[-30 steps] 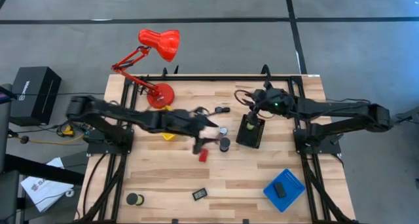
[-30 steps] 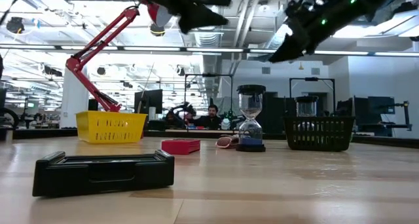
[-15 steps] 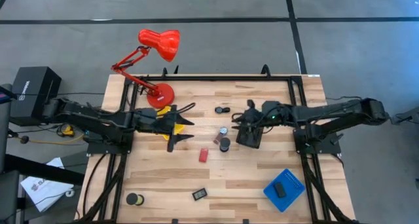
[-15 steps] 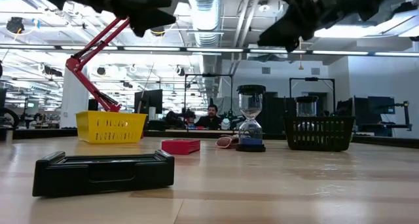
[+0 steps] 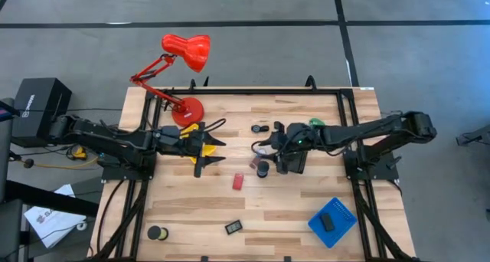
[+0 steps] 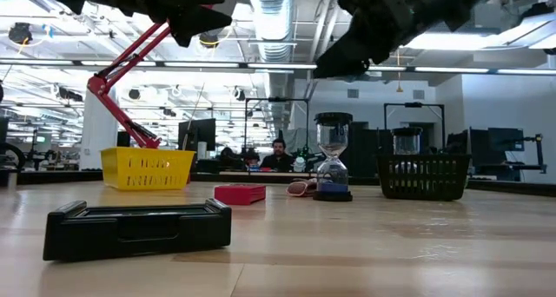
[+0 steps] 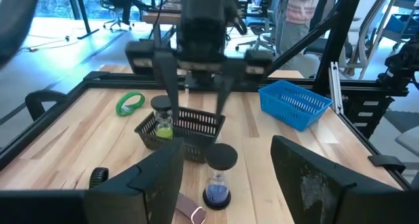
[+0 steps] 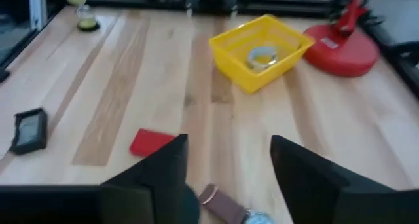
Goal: Pick & Place Office items
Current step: Put the purple hourglass into the black bin
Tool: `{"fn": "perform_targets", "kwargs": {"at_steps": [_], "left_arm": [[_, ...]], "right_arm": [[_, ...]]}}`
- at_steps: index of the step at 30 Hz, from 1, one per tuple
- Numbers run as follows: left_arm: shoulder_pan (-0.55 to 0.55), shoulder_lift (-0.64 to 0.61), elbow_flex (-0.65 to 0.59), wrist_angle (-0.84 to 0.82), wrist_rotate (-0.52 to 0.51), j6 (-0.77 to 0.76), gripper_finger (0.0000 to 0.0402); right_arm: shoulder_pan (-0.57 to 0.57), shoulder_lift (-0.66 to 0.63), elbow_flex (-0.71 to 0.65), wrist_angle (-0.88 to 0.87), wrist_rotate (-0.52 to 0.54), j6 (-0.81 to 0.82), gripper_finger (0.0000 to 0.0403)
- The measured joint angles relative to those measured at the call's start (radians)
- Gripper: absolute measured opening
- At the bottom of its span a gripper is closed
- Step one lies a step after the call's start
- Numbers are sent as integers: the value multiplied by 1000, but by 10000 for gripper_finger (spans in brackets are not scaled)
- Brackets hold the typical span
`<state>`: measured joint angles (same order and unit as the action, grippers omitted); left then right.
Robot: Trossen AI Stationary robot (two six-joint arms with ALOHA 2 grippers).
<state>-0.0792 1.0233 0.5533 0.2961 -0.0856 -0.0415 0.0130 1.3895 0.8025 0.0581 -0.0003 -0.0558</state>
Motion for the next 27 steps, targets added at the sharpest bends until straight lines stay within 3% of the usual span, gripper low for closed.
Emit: {"fn": "perform_targets", "kwargs": {"at_steps": [6,27], "left_arm": [[0,0,0,0,4,0,224],[0,0,0,0,2,0,226]], "right_arm": [[66,80,12,-14,0,-31,253],[99,164,13,-18,7,12,256]]}}
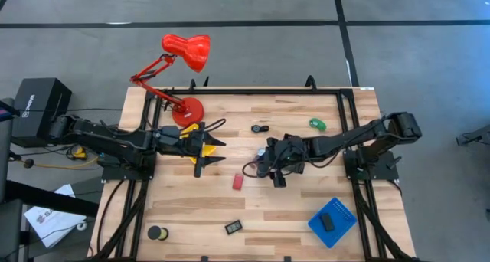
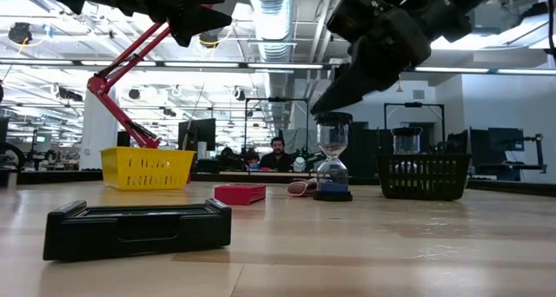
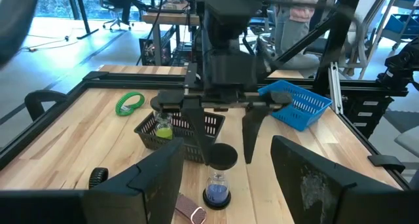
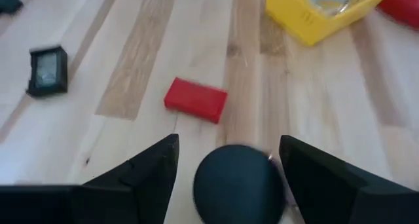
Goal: Pick & Place Office items
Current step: Put the purple hourglass into the black bin
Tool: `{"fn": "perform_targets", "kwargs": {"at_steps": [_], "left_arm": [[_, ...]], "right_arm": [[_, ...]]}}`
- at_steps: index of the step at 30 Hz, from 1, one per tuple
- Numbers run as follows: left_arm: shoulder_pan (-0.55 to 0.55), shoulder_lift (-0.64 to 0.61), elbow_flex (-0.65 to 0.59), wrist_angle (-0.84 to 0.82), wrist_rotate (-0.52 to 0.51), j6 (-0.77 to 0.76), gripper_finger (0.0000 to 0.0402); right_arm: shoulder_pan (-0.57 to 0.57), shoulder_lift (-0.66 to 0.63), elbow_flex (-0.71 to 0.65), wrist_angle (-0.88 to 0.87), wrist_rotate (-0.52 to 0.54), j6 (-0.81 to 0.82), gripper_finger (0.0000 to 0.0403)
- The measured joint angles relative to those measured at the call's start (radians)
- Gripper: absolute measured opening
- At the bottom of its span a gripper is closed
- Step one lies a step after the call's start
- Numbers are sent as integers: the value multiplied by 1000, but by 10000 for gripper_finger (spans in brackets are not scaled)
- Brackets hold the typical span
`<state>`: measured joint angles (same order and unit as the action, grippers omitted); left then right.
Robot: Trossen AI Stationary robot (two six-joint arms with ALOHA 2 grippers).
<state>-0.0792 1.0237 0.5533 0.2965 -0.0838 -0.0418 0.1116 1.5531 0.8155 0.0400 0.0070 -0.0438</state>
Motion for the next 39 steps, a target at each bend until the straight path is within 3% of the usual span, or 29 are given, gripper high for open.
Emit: {"fn": "perform_targets", "kwargs": {"at_steps": [8,21,39], "left_arm": [[0,0,0,0,-3,0,223],[0,0,0,0,-2,0,227],[0,0,0,0,2,0,226]], "right_arm": [[-11,55,1,2,1,0,256],[-22,50,3,6,-3,104,256],[-21,50,2,3,-3,105,256]]}}
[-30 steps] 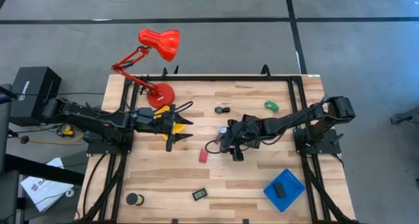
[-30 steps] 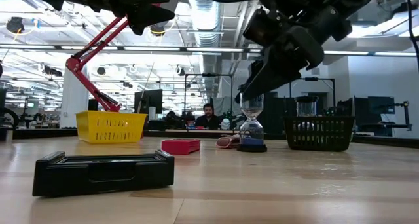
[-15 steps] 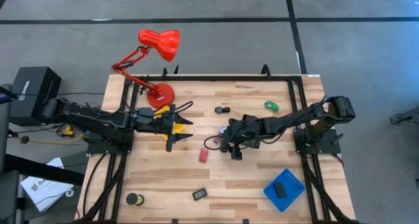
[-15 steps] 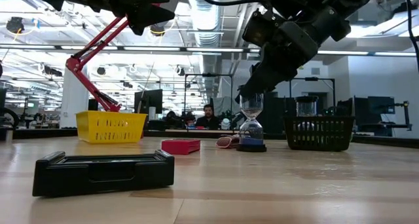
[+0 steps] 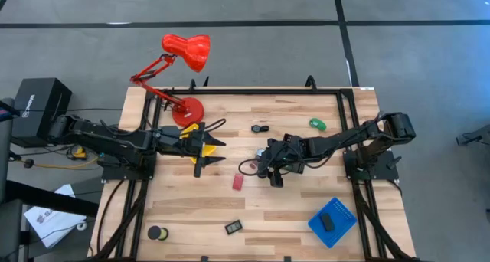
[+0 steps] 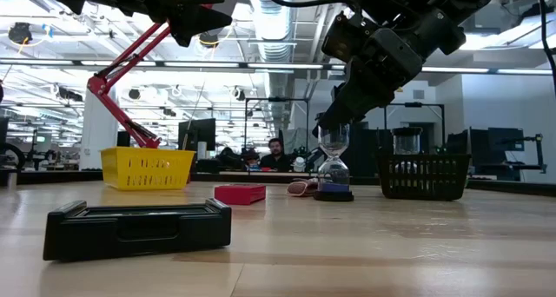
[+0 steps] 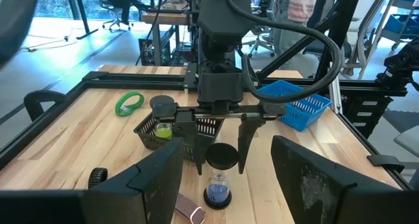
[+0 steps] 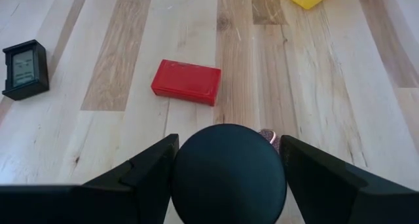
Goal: Pick & Place Office items
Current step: Put the purple hourglass into the black bin
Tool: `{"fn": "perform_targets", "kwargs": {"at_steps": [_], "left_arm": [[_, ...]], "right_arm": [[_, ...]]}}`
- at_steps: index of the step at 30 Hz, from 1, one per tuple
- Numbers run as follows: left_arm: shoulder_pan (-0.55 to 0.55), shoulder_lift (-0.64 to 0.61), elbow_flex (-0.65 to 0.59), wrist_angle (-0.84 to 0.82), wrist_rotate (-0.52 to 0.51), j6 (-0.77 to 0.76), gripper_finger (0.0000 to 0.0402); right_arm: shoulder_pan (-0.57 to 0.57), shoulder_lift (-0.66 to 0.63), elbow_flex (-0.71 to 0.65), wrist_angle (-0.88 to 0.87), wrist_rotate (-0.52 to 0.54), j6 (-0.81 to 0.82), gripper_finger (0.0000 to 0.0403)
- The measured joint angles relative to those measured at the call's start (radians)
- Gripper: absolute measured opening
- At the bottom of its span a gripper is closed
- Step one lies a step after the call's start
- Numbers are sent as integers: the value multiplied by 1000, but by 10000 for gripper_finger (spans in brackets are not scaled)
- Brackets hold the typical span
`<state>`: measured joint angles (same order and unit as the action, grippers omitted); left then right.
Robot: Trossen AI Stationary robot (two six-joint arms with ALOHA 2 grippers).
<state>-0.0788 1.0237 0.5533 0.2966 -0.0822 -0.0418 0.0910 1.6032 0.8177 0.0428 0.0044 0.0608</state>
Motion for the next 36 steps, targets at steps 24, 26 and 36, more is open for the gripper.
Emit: {"fn": "perform_targets", "kwargs": {"at_steps": [24,26,36], "left_arm": [[0,0,0,0,-4,0,223],[0,0,0,0,-4,0,223],[0,0,0,0,-4,0,225]], "right_arm": [[0,0,0,-1,0,8,219],[0,0,0,-2,0,18,223],[0,-1,-1,-4,-1,19,209]]}}
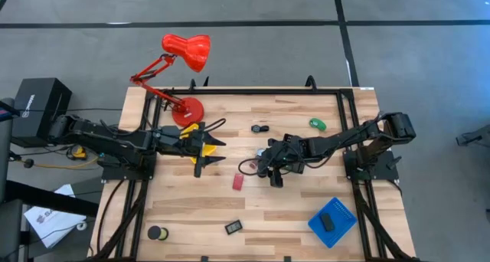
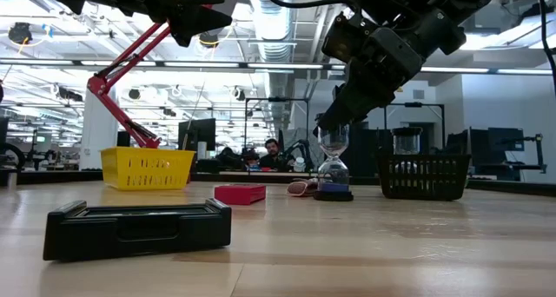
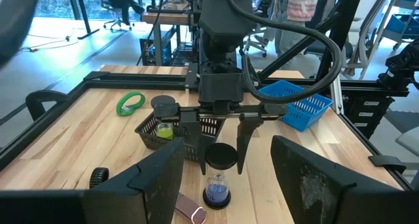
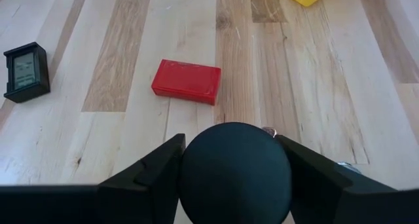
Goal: Pick & Place Office items
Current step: Put the purple hourglass into the black bin
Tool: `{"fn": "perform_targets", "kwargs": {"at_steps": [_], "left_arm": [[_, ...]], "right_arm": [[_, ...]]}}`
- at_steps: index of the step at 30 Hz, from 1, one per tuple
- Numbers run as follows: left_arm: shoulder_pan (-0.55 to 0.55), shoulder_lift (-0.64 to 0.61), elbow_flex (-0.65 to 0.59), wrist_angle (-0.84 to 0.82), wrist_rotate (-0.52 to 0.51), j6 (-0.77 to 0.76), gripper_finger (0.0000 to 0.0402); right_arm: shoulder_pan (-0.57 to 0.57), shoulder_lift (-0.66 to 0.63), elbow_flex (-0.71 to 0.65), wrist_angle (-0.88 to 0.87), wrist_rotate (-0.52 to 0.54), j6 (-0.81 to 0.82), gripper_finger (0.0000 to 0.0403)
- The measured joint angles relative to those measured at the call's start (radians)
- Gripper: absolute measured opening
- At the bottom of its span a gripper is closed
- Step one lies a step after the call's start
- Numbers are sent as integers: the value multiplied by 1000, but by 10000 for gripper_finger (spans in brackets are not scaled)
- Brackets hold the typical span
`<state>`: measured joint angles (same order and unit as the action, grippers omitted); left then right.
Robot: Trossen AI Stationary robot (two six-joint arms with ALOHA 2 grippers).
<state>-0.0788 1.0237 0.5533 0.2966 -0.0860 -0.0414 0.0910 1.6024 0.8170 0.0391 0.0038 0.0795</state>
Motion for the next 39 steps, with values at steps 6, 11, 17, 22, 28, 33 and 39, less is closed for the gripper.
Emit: {"fn": "perform_targets", "kwargs": {"at_steps": [6,11,17,22,28,33,39], "left_arm": [[0,0,0,0,1,0,226],[0,0,0,0,1,0,226],[0,0,0,0,4,0,226],[0,0,0,0,4,0,223],[0,0,0,0,3,0,222],[0,0,0,5,-1,0,224],[0,0,0,7,-1,0,226]], "right_arm": [[0,0,0,-3,0,0,224],[0,0,0,-2,0,0,211],[0,0,0,-2,0,0,221],[0,0,0,-2,-4,0,244],[0,0,0,-2,-4,0,241],[0,0,0,-2,-4,0,239],[-1,0,0,-2,-4,0,239]]}}
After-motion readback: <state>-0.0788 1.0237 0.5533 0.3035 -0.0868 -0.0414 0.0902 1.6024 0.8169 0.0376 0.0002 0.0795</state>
